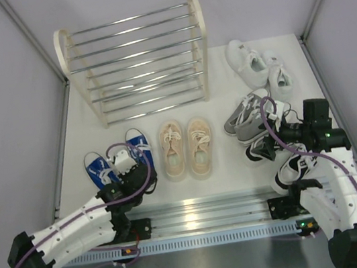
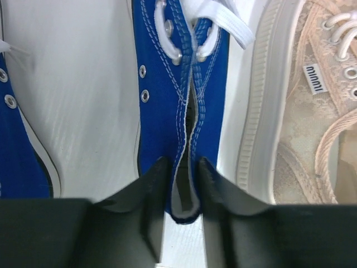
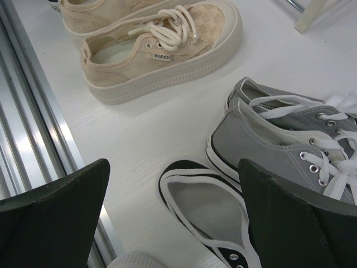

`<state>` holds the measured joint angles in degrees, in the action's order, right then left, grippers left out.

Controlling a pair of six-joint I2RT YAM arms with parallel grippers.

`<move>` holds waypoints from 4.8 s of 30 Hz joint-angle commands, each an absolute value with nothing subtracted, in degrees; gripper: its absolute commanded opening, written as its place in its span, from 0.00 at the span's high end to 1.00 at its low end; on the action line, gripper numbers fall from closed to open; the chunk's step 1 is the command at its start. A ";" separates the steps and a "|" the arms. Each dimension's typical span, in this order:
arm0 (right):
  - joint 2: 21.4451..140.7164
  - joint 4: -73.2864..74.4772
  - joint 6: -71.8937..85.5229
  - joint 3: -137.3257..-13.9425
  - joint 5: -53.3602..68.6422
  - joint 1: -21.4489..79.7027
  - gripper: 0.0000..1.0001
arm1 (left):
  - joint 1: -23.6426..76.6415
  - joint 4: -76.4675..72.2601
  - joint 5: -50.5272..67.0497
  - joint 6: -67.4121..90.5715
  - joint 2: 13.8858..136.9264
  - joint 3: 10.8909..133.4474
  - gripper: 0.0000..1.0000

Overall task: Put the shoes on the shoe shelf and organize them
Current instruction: Pick up the shoe at the center of the board, then place the shoe at the shoe shelf.

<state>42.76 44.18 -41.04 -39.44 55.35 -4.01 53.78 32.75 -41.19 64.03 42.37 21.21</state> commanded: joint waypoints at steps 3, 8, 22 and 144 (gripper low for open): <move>42.01 43.68 -42.98 -42.19 56.95 -4.04 0.01 | 53.70 35.75 -41.30 69.85 39.56 24.42 0.48; 41.92 43.68 -43.15 -42.19 56.87 -4.04 0.00 | 53.70 47.53 -44.12 72.24 37.44 31.10 0.39; 41.84 44.21 -43.68 -42.19 56.95 -4.13 0.01 | 53.61 70.04 -54.40 92.28 38.50 33.58 0.02; 43.42 45.53 -45.44 -42.19 56.87 -4.92 0.01 | 8.17 3.98 8.70 -15.80 71.10 56.70 1.00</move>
